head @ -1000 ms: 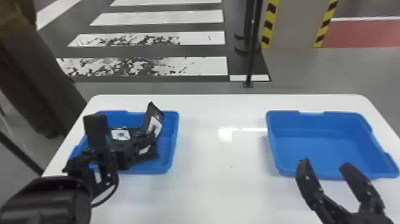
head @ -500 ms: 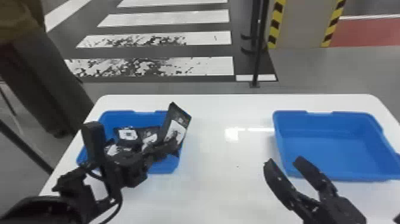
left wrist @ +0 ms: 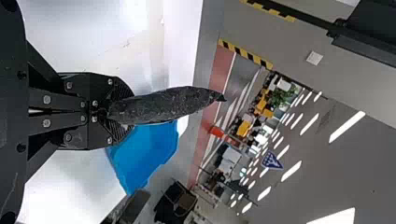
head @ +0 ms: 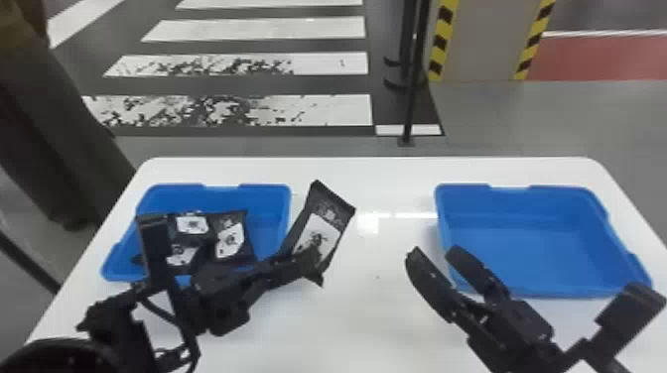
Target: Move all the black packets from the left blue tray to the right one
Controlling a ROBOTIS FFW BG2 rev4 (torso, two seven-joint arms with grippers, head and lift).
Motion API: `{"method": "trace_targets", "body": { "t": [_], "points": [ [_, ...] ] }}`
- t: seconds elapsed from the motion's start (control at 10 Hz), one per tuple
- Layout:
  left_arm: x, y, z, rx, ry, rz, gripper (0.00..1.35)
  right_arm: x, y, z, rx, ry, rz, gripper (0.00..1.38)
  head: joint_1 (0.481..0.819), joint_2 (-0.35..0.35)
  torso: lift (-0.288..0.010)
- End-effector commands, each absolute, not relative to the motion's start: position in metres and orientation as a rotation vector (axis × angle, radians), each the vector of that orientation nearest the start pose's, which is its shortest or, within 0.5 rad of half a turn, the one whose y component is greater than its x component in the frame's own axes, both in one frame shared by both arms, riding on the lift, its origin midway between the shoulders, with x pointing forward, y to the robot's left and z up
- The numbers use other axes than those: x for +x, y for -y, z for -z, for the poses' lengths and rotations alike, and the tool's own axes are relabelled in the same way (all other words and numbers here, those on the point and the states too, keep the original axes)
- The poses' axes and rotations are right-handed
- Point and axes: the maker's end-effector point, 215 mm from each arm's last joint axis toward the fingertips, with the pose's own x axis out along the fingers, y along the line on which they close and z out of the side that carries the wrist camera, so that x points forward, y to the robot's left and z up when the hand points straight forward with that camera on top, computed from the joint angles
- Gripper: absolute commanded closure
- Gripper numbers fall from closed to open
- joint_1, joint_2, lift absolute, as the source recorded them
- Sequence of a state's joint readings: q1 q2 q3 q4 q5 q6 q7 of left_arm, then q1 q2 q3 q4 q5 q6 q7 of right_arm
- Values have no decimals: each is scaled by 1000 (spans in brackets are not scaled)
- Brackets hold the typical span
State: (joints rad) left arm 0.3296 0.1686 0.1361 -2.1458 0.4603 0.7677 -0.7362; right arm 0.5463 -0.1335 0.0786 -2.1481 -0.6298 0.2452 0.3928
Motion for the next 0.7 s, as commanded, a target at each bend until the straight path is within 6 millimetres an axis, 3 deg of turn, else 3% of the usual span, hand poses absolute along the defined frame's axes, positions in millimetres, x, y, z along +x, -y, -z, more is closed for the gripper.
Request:
{"method": "trace_targets", "body": {
  "t": [0.0,0.4,0.6],
  "points": [
    [399,-107,344,-442,-413,867,1204,403,84,327,631,-168,-617,202,695,48,-140],
    [379,-63,325,-547,-413,1005,1204,430,75,333,698,-186,-663,199,695,13,-140],
    [374,-49,323,-568,-418,1041,1204,436,70,321,709,-165,-691,197,695,-19,-140]
  ]
}}
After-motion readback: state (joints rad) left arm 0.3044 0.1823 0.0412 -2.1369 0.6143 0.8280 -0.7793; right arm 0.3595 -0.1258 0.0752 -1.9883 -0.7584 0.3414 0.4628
